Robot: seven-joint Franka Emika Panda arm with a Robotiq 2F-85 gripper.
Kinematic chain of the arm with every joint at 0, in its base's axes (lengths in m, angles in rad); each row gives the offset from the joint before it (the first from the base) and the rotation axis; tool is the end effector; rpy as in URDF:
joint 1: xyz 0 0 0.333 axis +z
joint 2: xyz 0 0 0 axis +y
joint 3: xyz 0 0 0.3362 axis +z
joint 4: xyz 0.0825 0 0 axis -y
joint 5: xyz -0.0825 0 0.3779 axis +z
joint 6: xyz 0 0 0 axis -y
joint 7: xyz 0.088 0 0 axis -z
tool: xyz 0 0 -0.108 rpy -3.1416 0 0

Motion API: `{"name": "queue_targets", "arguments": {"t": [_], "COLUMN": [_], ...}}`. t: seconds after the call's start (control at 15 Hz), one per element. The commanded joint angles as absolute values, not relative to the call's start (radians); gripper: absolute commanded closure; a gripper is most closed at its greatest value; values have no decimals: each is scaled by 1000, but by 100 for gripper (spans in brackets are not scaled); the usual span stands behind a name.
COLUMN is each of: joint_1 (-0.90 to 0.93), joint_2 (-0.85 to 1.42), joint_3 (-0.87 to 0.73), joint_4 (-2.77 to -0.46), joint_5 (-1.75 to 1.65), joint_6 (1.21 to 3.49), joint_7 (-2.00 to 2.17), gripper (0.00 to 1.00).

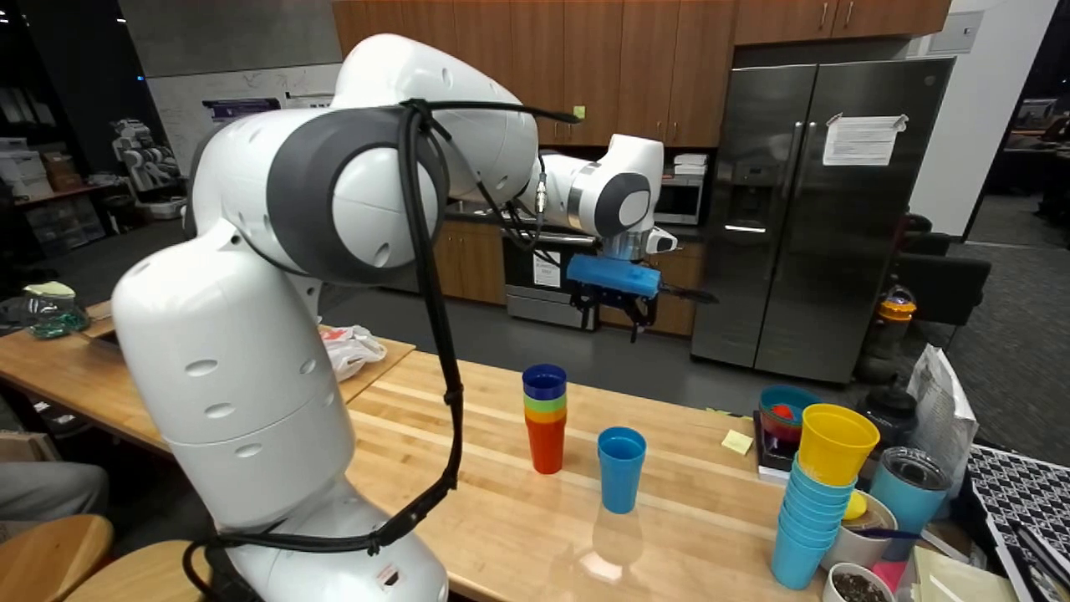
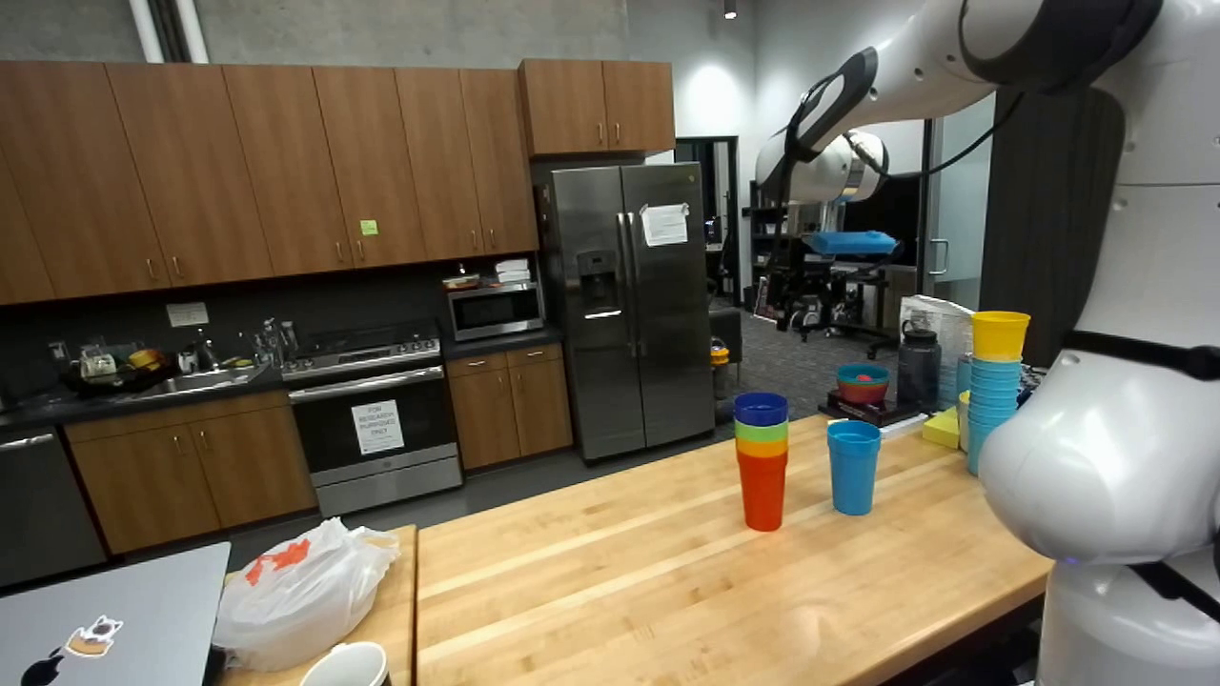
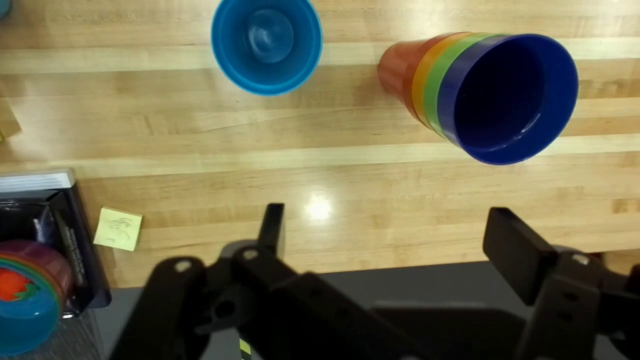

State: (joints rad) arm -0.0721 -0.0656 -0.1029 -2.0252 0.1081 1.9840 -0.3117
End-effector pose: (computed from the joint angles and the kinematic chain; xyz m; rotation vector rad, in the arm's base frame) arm 0.5249 -0.0869 0.5014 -3.0399 -0.1439 -0.0743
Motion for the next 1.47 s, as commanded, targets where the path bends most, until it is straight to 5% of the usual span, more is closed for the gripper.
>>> {"name": "queue_targets", "arguments": {"t": [0.0,1.4], "joint_1": [-63,-27], "joint_2": [-51,-46], "joint_3": [-90,-30], "joint_4": [-1999,-2101], "joint_5": [117,117], "joint_6": [1961,1987], "joint_7": [-328,-317], "gripper": [0,0]}}
